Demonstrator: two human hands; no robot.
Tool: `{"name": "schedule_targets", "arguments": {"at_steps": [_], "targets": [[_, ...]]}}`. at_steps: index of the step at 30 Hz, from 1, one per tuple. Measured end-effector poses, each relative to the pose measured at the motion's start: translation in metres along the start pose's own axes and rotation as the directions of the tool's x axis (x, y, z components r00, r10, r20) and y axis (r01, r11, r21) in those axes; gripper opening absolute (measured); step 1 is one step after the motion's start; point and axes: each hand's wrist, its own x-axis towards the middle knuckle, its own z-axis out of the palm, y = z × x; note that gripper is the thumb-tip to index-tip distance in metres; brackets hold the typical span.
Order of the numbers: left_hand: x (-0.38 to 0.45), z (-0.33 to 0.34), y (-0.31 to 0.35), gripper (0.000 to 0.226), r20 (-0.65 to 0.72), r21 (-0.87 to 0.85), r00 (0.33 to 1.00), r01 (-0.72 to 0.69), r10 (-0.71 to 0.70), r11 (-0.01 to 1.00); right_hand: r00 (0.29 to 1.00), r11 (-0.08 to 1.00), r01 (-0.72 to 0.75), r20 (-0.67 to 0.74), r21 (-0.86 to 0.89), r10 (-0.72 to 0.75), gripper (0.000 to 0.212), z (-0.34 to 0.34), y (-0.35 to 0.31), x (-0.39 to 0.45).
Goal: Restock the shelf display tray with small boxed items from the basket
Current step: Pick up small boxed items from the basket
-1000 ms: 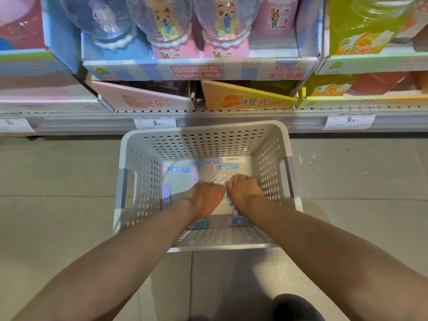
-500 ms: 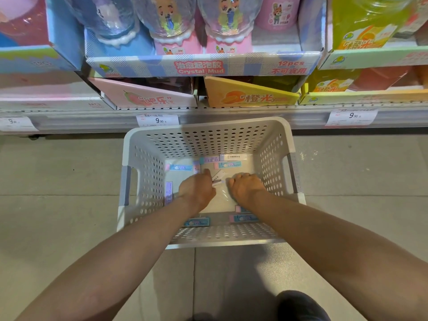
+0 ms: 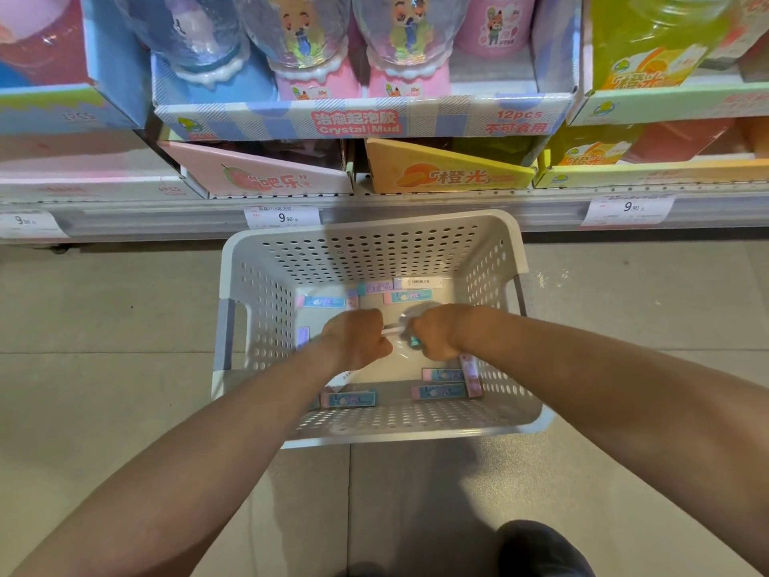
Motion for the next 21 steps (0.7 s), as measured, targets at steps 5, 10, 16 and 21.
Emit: {"name": "schedule_targets", "arguments": {"at_steps": [5,10,16,21], "targets": [[-0.019,-0.005,-0.007,0.019,0.231,0.115,0.972,-0.066,0.038,0.991,1.0,1.0,-0.029,0.01,-0.003,0.029,0.046,0.004,-0.004,-0.001],[-0.028,0.006,-0.012,0.017,0.377,0.145,0.926,-0.096,0.034,0.985,0.999,0.999,-0.054,0.006,-0.006,0.054,0.044,0.007,-0.006,0.001],[-0.026,0.009,-0.01,0.026,0.313,0.313,0.947,-0.18,0.078,0.933,0.997,0.995,-0.072,-0.01,0.072,0.073,0.044,0.013,-0.004,0.001],[-0.023,0.009,-0.01,0.018,0.309,0.316,0.945,-0.206,0.104,0.926,0.996,0.992,-0.089,-0.015,0.091,0.091,0.04,0.016,-0.002,0.002]]}}
